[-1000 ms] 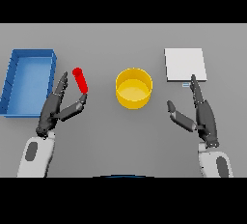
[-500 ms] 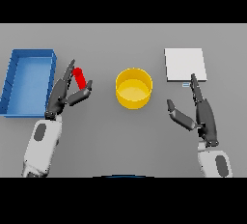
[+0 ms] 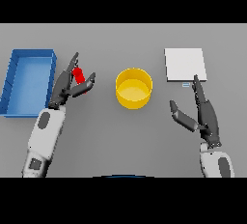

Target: Pick up the red beaker and tilt it to pour out 1 green nut into yellow bowl. Pick up the yellow bowl and place it on the metallic measuring scale.

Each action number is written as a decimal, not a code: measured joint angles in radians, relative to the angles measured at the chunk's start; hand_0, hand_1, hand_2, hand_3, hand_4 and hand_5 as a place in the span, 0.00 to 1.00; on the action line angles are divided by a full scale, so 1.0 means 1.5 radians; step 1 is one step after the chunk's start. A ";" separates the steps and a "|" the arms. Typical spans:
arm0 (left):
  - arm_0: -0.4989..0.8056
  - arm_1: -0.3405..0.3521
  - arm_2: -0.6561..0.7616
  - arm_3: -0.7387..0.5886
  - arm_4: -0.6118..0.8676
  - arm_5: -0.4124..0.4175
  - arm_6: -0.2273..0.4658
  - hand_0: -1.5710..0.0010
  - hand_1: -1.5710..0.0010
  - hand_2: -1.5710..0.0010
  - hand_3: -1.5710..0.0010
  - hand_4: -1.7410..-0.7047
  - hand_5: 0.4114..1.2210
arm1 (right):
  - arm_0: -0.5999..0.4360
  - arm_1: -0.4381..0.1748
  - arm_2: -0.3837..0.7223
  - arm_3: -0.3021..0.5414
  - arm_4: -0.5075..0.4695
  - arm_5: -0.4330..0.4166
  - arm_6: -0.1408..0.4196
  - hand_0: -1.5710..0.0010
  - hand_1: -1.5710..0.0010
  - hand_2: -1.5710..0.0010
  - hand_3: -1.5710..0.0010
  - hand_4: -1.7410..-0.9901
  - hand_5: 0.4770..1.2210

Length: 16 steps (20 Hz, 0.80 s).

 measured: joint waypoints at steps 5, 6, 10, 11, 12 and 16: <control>-0.023 -0.023 0.017 0.042 0.013 0.013 -0.029 0.92 0.91 0.88 0.92 0.32 0.42 | -0.010 -0.004 0.005 -0.002 0.012 -0.002 0.018 1.00 1.00 1.00 1.00 0.64 0.22; -0.031 -0.026 0.025 0.055 0.017 0.020 -0.033 0.82 0.79 0.77 0.81 0.28 0.46 | 0.000 -0.001 0.005 0.000 0.013 -0.003 0.008 1.00 1.00 1.00 1.00 0.64 0.22; -0.051 -0.026 0.036 0.081 0.014 0.038 -0.029 0.37 0.35 0.34 0.41 0.16 0.78 | -0.002 0.001 0.004 0.000 0.014 -0.008 0.011 1.00 1.00 1.00 1.00 0.65 0.23; -0.057 -0.025 0.031 0.084 0.005 0.034 -0.025 0.30 0.28 0.27 0.38 0.13 0.82 | -0.006 -0.001 0.000 0.000 0.011 -0.009 0.012 1.00 1.00 1.00 1.00 0.65 0.22; -0.058 -0.023 0.026 0.088 0.003 0.032 -0.037 0.24 0.23 0.22 0.30 0.16 0.86 | -0.005 0.000 0.002 0.002 0.010 -0.007 0.005 1.00 1.00 1.00 1.00 0.65 0.22; -0.053 -0.029 0.019 0.072 -0.011 0.036 -0.007 0.10 0.09 0.09 0.12 0.18 0.92 | -0.009 0.002 -0.001 0.004 0.006 -0.008 0.011 1.00 1.00 1.00 1.00 0.64 0.22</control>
